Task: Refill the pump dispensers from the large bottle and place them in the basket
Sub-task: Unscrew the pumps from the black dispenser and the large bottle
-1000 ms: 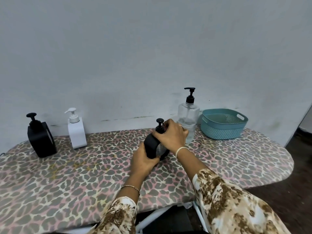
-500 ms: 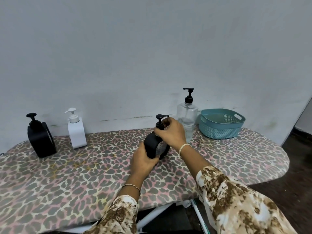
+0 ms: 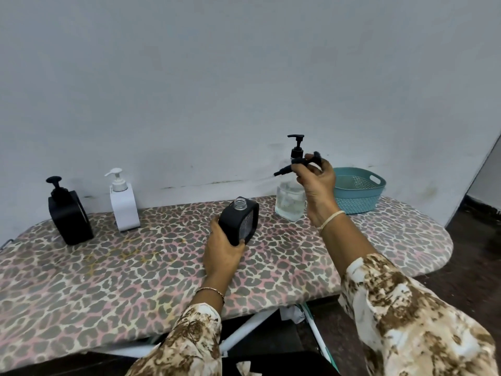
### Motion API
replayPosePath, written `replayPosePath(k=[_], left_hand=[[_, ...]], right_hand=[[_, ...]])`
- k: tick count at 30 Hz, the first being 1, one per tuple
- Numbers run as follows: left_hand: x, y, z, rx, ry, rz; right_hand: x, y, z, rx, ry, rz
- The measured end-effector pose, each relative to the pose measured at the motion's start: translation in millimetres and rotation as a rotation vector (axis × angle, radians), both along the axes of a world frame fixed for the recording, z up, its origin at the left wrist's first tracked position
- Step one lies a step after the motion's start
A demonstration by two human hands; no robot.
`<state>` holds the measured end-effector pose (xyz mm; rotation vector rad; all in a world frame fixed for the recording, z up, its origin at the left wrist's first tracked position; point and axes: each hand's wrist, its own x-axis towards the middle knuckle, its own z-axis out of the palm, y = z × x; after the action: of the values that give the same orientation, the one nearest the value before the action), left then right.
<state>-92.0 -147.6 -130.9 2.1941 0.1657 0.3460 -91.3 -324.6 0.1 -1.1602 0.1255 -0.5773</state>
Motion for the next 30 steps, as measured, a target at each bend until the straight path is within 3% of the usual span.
replayPosePath(k=[4, 14, 23, 30], left_hand=[[1.0, 3.5, 0.9, 0.029, -0.010, 0.024], [11.6, 17.7, 2.1, 0.051, -0.070, 0.046], [14.7, 24.3, 2.2, 0.044, -0.060, 0.019], [14.7, 21.5, 12.9, 0.044, -0.070, 0.054]], right_hand=[[-3.9, -10.0, -25.2, -0.060, 0.057, -0.082], [-2.9, -8.2, -124.7, -0.566, 0.402, -0.122], [-2.1, 2.6, -145.0, -0.926, 0.461, -0.144], [-3.3, -0.4, -132.4, -1.010, 0.396, -0.196]])
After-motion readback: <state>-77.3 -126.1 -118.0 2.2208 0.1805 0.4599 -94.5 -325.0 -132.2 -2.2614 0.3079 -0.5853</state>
